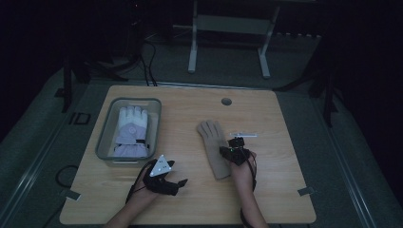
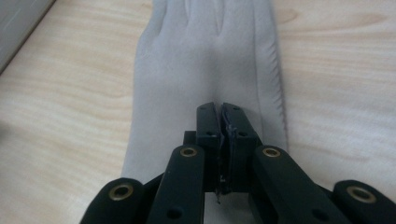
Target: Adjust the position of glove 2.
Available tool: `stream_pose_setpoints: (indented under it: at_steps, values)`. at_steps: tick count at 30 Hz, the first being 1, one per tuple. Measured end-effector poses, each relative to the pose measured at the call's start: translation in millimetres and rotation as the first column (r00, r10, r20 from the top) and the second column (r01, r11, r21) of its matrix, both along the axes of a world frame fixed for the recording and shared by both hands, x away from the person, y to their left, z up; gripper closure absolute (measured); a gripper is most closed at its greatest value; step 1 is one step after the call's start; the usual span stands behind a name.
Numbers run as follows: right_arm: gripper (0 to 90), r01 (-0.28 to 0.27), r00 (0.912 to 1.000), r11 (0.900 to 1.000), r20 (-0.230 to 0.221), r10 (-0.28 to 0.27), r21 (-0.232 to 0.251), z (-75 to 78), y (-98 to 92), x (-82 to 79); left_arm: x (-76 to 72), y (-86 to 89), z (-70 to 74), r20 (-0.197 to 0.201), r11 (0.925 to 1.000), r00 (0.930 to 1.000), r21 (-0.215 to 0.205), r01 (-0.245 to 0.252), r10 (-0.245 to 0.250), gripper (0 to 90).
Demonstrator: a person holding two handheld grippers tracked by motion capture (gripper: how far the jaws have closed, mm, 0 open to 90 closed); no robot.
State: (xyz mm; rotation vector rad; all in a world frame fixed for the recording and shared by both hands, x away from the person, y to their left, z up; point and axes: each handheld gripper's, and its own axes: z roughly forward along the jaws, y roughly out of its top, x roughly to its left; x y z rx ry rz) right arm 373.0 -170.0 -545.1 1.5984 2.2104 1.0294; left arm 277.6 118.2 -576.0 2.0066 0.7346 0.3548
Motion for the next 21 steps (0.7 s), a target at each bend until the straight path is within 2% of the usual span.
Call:
stream_pose_setpoints:
  at_steps: [1, 3, 6, 10, 11, 13, 18, 21]
  values:
    - [85.9, -0.019, 0.9998, 1.0, -0.011, 0.019, -0.008, 2.0, 1.4, -2.5, 0.0, -1.0, 0.0, 0.002, 1.0, 1.0, 0.005, 0.002, -0.002, 14.2]
    - [85.5, -0.041, 0.9987, 0.999, -0.028, 0.041, 0.019, 3.8, 1.1, -3.8, 0.0, -1.4, 0.0, 0.003, 1.0, 1.0, 0.007, 0.004, -0.004, 14.1]
    - [84.8, -0.059, 0.9975, 0.998, -0.037, 0.06, 0.027, 5.2, 1.7, -4.7, 0.1, -1.9, 0.5, 0.004, 0.9999, 1.0, 0.013, 0.006, -0.006, 14.1]
    - [84.8, -0.073, 0.996, 0.997, -0.049, 0.074, 0.021, 3.5, 4.0, -4.6, 0.0, -2.2, 1.7, 0.007, 0.9999, 1.0, 0.013, 0.002, -0.002, 14.1]
    - [84.7, -0.084, 0.995, 0.996, -0.053, 0.085, 0.018, 1.4, 6.2, -4.6, -0.3, -2.6, 3.0, 0.003, 1.0, 1.0, 0.002, 0.005, -0.005, 14.1]
    - [84.7, -0.09, 0.9944, 0.996, -0.054, 0.091, 0.021, -0.1, 9.5, -5.0, -1.0, -4.4, 5.0, 0.003, 0.9999, 0.9999, -0.01, 0.011, -0.011, 14.1]
    - [83.3, -0.115, 0.9927, 0.993, -0.036, 0.115, 0.012, -1.6, 23.6, -8.6, -2.9, -9.5, 7.5, 0.013, 0.9996, 0.9995, -0.01, 0.028, -0.028, 14.2]
    - [80.3, -0.124, 0.9919, 0.992, -0.026, 0.124, 0.028, -3.1, 36.9, -11.0, -3.3, -10.7, 7.1, 0.009, 0.9994, 0.9994, -0.01, 0.034, -0.034, 14.1]
